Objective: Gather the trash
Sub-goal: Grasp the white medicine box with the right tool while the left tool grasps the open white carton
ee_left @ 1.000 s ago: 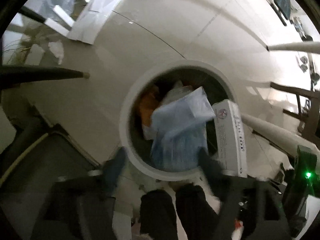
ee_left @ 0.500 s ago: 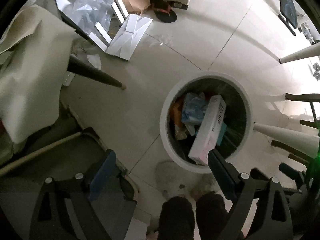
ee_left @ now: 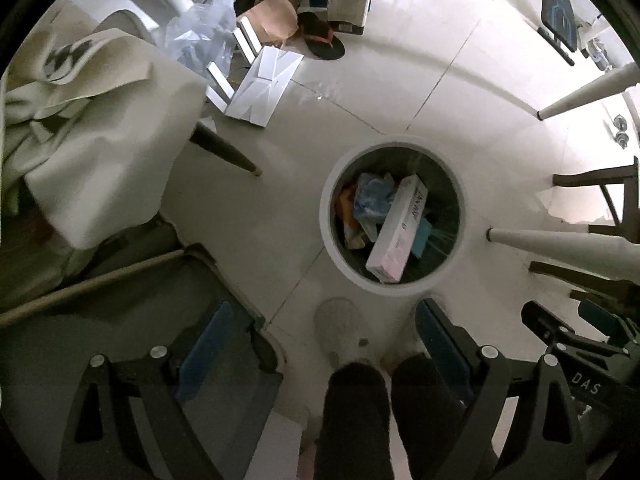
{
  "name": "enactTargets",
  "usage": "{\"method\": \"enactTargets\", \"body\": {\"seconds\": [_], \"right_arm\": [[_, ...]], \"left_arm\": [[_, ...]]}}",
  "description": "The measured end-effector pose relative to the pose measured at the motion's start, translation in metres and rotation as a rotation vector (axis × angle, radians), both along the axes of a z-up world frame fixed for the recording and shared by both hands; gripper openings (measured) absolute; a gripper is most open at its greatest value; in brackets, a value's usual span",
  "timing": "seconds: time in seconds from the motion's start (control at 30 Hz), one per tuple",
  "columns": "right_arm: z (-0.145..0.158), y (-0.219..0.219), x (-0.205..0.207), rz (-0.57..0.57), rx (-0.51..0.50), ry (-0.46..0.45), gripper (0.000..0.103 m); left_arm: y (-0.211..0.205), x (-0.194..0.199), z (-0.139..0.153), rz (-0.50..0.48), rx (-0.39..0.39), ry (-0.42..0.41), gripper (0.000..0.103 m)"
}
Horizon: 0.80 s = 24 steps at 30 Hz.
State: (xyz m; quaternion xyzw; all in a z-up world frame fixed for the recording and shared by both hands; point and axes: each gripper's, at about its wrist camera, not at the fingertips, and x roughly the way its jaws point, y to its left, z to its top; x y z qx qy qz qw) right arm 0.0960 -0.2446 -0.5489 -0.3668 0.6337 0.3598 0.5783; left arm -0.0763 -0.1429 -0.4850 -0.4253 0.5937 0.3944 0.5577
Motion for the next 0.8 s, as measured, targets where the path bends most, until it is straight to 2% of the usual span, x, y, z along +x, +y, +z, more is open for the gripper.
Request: {"method": "enactTargets", "body": {"seconds": [0.57,0.7,0.8], "right_arm": [[0.245,-0.017,-0.009,0.051,0.124,0.011,0.103],[0.302,-0.015,-0.001,0.019,0.174,0.037,0.103],[0.341,-0.005,0.022,-0.036,0.232,0.042,0.103]], "left_arm": [[-0.011,-0.019,0.209,0.013,0.107,-0.022,0.094],[-0.006,-0.012,0.258,0.013,0.179,0.011,0.094],[0.008,0.005,0.285,0.006,0.237,-0.007,0.094]]}}
